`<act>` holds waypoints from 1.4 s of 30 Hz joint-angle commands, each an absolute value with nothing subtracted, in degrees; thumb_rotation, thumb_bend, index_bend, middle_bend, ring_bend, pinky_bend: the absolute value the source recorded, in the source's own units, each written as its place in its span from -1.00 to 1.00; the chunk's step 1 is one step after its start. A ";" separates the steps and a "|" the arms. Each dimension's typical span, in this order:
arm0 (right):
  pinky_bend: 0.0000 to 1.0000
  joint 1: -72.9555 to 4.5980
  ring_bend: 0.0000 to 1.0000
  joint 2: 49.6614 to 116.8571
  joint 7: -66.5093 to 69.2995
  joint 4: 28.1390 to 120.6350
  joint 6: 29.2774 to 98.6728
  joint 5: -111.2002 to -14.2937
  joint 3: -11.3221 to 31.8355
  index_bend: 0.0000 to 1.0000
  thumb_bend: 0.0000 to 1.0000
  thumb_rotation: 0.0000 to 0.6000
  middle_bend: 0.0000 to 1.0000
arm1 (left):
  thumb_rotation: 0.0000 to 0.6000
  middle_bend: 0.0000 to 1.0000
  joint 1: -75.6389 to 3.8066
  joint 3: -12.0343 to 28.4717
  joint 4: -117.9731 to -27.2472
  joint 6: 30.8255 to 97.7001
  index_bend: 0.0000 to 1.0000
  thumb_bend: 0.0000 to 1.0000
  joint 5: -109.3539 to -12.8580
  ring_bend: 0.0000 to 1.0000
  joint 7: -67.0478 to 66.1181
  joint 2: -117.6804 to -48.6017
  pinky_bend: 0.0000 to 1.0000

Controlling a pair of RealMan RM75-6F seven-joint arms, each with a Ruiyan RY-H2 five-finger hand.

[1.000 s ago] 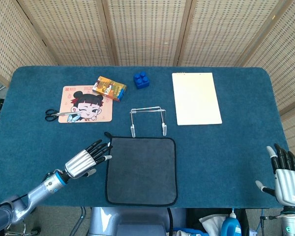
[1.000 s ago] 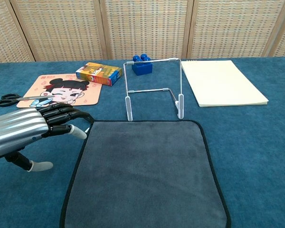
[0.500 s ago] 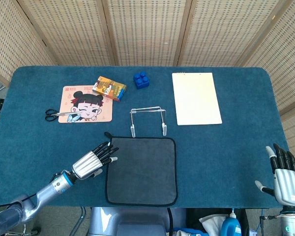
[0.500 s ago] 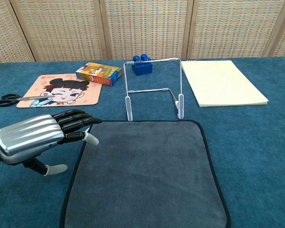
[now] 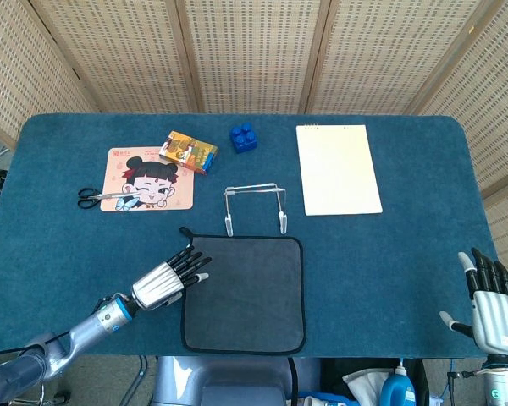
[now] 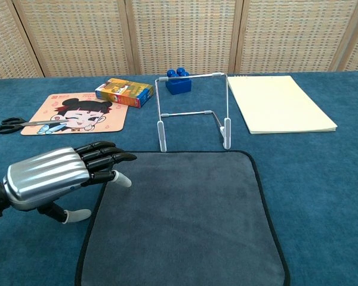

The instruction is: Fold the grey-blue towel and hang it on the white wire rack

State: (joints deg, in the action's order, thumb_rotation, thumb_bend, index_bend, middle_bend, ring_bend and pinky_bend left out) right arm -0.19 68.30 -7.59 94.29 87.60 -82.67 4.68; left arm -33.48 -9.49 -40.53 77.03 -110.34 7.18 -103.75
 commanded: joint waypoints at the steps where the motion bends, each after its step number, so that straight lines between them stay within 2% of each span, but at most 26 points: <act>1: -1.00 -0.22 -1.00 68.30 -7.61 94.29 87.58 -82.69 4.67 -1.00 -1.00 1.00 -1.00 | 1.00 -1.00 -33.69 -9.64 -39.79 76.82 -0.55 -0.36 -109.96 -1.00 7.09 -104.47 -1.00; 11: -1.00 -0.20 -1.00 68.20 -7.22 94.25 87.57 -82.61 4.66 -1.00 -1.00 1.00 -1.00 | 1.00 -1.00 -33.95 -10.51 -37.59 78.13 -0.49 -0.35 -109.94 -1.00 6.22 -106.91 -1.00; 19: -1.00 -0.17 -1.00 68.07 -6.58 94.19 87.52 -82.69 4.57 -1.00 -1.00 1.00 -1.00 | 1.00 -1.00 -34.38 -10.86 -37.68 78.67 -0.38 -0.11 -109.59 -1.00 6.01 -107.12 -1.00; 30: -1.00 -0.17 -1.00 67.99 -6.38 94.31 87.53 -82.90 4.45 -1.00 -1.00 1.00 -1.00 | 1.00 -1.00 -34.86 -10.88 -38.40 79.01 -0.35 -0.05 -108.95 -1.00 5.54 -106.88 -1.00; 33: -1.00 -0.17 -1.00 67.98 -6.33 94.26 87.53 -82.95 4.41 -1.00 -1.00 1.00 -1.00 | 1.00 -1.00 -34.94 -10.85 -38.51 79.20 -0.24 -0.01 -108.79 -1.00 5.47 -106.89 -1.00; 37: -1.00 -0.19 -1.00 67.98 -6.32 94.25 87.51 -83.04 4.36 -1.00 -1.00 1.00 -1.00 | 1.00 -1.00 -35.01 -10.98 -38.55 79.38 0.02 0.00 -108.67 -1.00 5.57 -106.97 -1.00; 42: -1.00 -0.20 -1.00 68.03 -6.11 94.33 87.49 -83.03 4.36 -1.00 -1.00 1.00 -1.00 | 1.00 -1.00 -34.87 -11.07 -38.11 79.79 0.24 0.00 -108.41 -1.00 5.87 -107.21 -1.00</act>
